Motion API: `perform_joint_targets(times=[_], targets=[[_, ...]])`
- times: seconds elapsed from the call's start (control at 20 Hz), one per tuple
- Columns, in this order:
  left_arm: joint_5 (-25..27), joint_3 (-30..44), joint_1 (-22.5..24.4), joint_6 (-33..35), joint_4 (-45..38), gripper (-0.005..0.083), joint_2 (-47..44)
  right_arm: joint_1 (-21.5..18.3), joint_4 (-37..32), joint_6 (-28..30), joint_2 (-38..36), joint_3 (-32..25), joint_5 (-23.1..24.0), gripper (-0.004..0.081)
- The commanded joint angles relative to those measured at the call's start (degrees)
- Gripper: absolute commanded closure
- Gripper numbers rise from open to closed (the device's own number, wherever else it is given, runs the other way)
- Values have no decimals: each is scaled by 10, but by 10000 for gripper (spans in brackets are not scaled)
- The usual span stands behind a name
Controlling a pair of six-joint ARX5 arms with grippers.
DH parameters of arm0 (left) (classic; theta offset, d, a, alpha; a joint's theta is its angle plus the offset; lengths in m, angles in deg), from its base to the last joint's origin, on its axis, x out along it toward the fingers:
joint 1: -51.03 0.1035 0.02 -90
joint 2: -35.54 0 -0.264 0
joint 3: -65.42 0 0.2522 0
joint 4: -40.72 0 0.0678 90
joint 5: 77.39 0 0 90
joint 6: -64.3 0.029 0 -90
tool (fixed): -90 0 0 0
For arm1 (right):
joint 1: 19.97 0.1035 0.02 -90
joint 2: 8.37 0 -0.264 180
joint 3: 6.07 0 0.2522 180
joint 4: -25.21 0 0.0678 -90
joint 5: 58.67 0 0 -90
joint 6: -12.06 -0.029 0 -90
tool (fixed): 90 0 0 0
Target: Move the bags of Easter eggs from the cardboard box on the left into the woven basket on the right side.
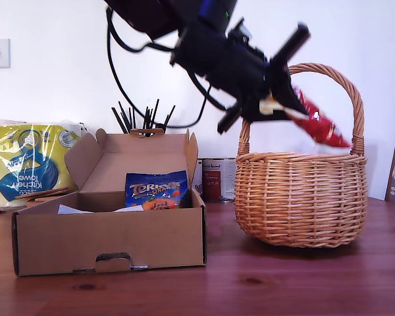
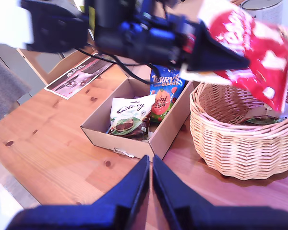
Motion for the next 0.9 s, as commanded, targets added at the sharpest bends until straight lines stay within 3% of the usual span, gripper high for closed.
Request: perform_joint_targets(times=[0.0,0.1,0.35,0.6,0.85], targets=[[24,-2,-2,-3,1,756,13,2,-5,2,-1,-1,-4,782],[61,-3,-5,-3,1,672,13,2,-5,2,-1,-1,-4,782],[60,-5,-6,-3,1,462,13,2,-5,2,-1,-1,-4,782],[62,-17,-9,-2,16,469,11,2,-5,4,-1,-1,-4,782],[62,-84,-7,44,148,469,8,2,-5,6,-1,-1,-4,782]])
